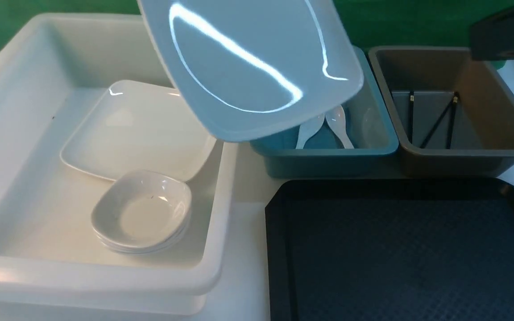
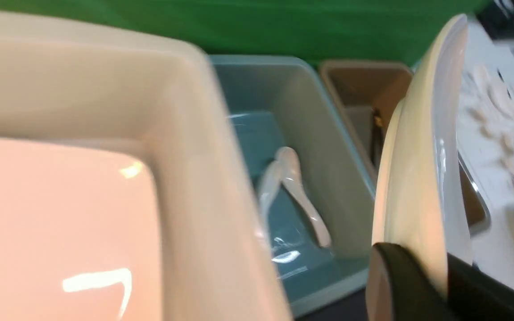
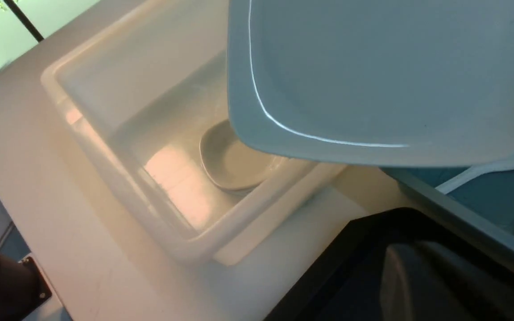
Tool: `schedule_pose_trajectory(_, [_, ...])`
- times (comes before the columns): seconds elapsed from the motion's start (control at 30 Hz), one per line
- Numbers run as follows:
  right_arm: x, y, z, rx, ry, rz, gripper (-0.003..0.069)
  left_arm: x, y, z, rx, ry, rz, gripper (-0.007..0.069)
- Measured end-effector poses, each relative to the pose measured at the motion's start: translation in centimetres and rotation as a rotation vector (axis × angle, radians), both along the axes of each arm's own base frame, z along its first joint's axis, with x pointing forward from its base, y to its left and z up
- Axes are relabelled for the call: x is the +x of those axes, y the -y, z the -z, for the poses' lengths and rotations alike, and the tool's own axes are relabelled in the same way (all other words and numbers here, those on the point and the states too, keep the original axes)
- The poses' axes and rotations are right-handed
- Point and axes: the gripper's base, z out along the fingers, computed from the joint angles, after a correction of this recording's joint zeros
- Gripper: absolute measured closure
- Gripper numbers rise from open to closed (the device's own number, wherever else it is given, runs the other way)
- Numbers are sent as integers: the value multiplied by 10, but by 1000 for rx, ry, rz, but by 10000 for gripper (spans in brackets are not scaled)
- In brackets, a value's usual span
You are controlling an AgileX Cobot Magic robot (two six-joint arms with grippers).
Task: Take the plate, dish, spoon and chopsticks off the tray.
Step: Use the left arm to put the plate into the large storage box on the left
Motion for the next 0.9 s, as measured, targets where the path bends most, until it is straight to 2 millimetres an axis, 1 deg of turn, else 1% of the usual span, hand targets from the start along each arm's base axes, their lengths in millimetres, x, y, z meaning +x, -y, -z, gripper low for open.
schedule_pose_trajectory(0.03, [5, -8, 1, -18, 1, -1, 628, 0, -10, 8, -20, -13, -27, 595])
schedule_pose_trajectory(0.07, [6, -13, 1, -33, 11, -6, 628, -1, -20, 11, -31, -6, -58, 595])
schedule_pose_trajectory(0.1, [11, -22, 3, -56, 12, -11, 628, -3, -30, 16, -53, -6, -86, 595])
schedule_pose_trajectory(0.13, [17, -33, 6, -80, 14, -18, 628, -5, -43, 29, -75, -15, -131, 595])
schedule_pose_trajectory(0.17, [20, -39, 7, -90, 17, -21, 628, -7, -52, 32, -92, -7, -164, 595])
schedule_pose_trajectory(0.2, [23, -48, 9, -103, 25, -32, 628, -10, -60, 42, -108, -16, -199, 595])
schedule_pose_trajectory(0.23, [25, -54, 9, -109, 27, -38, 628, -11, -66, 48, -118, -14, -223, 595])
schedule_pose_trajectory(0.3, [33, -74, 8, -114, 44, -63, 628, -16, -91, 72, -158, -7, -341, 595])
schedule_pose_trajectory(0.37, [40, -86, 8, -108, 51, -72, 628, -18, -101, 89, -179, -18, -401, 595])
schedule_pose_trajectory(0.4, [45, -92, 7, -101, 60, -75, 628, -19, -107, 100, -187, -24, -447, 595])
schedule_pose_trajectory(0.5, [55, -106, 5, -95, 75, -88, 628, -23, -116, 122, -178, -29, -538, 594])
schedule_pose_trajectory(0.57, [61, -114, 4, -91, 79, -95, 628, -23, -120, 131, -168, -25, -585, 594])
schedule_pose_trajectory(0.6, [67, -122, 7, -93, 76, -101, 628, -24, -123, 140, -168, -34, -624, 594])
schedule_pose_trajectory(0.7, [79, -136, 18, -105, 58, -111, 628, -20, -126, 151, -180, -59, -651, 594])
schedule_pose_trajectory(0.73, [80, -138, 20, -108, 53, -113, 628, -19, -125, 154, -184, -67, -651, 594])
schedule_pose_trajectory(0.77, [85, -143, 28, -120, 35, -117, 628, -15, -125, 162, -186, -88, -648, 594])
schedule_pose_trajectory(0.83, [89, -149, 37, -135, 15, -123, 628, -9, -121, 175, -187, -127, -633, 594])
schedule_pose_trajectory(0.9, [90, -152, 41, -142, 7, -128, 628, -3, -114, 186, -179, -157, -610, 594])
